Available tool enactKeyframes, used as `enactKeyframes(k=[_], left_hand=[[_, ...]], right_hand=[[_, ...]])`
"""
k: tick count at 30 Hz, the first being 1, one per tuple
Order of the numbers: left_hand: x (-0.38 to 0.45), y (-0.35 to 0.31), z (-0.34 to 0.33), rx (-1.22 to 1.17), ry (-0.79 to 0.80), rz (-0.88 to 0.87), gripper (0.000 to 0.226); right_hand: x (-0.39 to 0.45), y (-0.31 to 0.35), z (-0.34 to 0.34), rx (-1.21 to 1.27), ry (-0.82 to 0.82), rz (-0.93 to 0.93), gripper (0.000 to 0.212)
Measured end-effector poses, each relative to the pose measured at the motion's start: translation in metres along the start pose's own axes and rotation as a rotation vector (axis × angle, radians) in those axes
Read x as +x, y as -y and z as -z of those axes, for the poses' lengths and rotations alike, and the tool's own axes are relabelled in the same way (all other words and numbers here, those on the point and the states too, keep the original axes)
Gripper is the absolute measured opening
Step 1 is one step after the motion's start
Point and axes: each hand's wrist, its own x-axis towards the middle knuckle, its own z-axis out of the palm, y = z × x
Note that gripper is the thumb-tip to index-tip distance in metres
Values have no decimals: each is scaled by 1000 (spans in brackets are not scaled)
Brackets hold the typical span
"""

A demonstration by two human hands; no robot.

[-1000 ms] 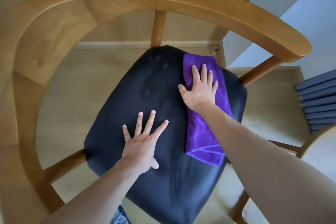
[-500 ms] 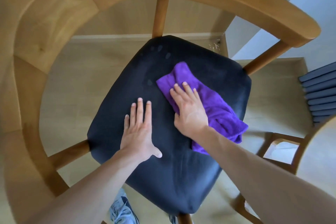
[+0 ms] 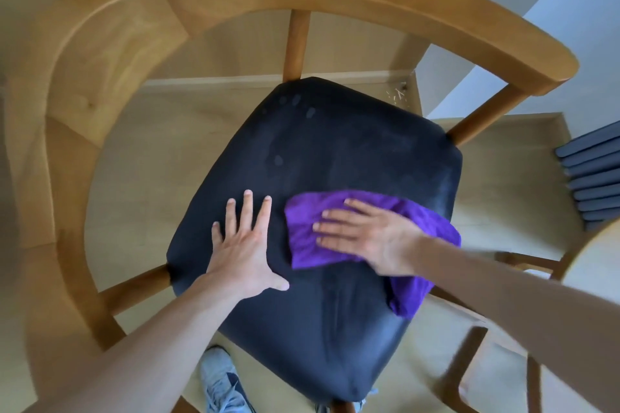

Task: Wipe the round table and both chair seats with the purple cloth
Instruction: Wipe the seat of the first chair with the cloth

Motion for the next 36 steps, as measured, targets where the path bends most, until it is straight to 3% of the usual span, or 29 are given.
enactKeyframes(k=[3, 7, 9, 14, 16, 19, 22, 27, 31, 36], left_hand=[[3, -2, -4, -12, 19, 20, 160], [5, 1, -8, -11, 16, 26, 160], [6, 3, -10, -11, 12, 24, 160], [6, 5, -11, -10, 13, 22, 160], [6, 4, -10, -9, 11, 17, 160], [4, 5, -7, -12, -9, 18, 159], [3, 3, -4, -1, -38, 26, 162], [5, 2, -6, -15, -41, 38, 163], [6, -1, -7, -20, -2, 60, 163], [6, -2, -8, -25, 26, 60, 162]], right_hand=[[13, -52, 10, 39, -6, -313, 78], [44, -80, 25, 375, -371, -846, 73], [67, -65, 28, 495, -469, -991, 74], [92, 20, 17, 643, -388, -821, 84], [69, 56, 7, 676, -329, -641, 85], [27, 96, -11, 560, -101, -327, 89], [19, 73, -17, 308, 87, -180, 95], [50, 6, -9, 11, 4, -153, 89], [105, -43, 21, 23, -180, -497, 86], [155, -88, 71, 870, -784, -1211, 62]])
